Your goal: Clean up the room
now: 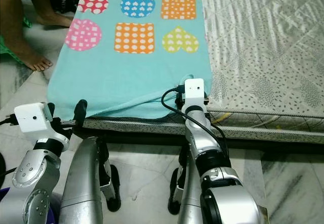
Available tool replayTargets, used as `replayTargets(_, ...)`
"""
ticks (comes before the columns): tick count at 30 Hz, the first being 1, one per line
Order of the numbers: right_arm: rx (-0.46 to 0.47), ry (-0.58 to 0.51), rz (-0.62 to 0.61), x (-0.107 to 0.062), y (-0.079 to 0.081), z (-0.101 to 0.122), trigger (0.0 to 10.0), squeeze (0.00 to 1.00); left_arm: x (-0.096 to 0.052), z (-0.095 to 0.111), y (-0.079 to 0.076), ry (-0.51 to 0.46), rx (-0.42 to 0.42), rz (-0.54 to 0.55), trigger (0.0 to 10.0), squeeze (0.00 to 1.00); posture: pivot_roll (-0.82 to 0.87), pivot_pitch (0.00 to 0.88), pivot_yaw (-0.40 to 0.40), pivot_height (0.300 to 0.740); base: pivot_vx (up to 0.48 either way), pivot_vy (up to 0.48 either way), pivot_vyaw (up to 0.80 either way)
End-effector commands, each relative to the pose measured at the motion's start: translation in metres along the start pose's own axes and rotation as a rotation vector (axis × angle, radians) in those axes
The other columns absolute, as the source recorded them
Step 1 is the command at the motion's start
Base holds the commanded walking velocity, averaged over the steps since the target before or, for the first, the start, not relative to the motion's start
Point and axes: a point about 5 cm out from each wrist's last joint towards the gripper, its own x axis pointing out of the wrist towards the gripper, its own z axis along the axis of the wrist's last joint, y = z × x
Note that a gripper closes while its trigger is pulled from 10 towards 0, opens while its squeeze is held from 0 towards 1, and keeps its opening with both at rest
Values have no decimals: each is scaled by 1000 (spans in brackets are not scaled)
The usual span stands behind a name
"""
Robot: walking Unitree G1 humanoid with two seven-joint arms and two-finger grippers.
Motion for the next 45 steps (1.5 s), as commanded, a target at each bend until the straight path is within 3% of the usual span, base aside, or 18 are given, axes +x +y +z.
replayTargets(1, 7, 24, 2, -4, -6, -8, 6902, 0, -3, -5, 4, 26, 11, 13, 10000, 0, 171, 337, -25, 530, 0, 0, 0)
replayTargets(2, 6, 20, 16, -5, -6, -8, 10000, 0, -3, -5, 4, 25, 11, 14, 10000, 0, 171, 337, -25, 530, 0, 0, 0)
replayTargets(14, -18, 65, 77, -24, -20, -30, 10000, 0, -2, -6, 1, 28, 1, 5, 10000, 0, 149, 340, -19, 530, 0, 0, 0)
replayTargets(21, -11, 100, 164, -34, -11, -35, 10000, 0, -2, -6, 2, 27, 3, 8, 10000, 0, 151, 342, -20, 530, 0, 0, 0)
replayTargets(31, -16, 28, 158, -36, -1, -18, 10000, 0, -2, -6, 1, 26, 1, 9, 10000, 0, 153, 344, -20, 530, 0, 0, 0)
replayTargets(36, -17, -44, 96, -32, 8, -7, 10000, 0, -1, -6, -1, 26, -2, 5, 10000, 0, 148, 347, -19, 530, 0, 0, 0)
replayTargets(45, -24, -21, 97, -25, 24, -8, 10000, 0, -2, -6, 0, 26, 0, 10, 10000, 0, 160, 351, -23, 530, 0, 0, 0)
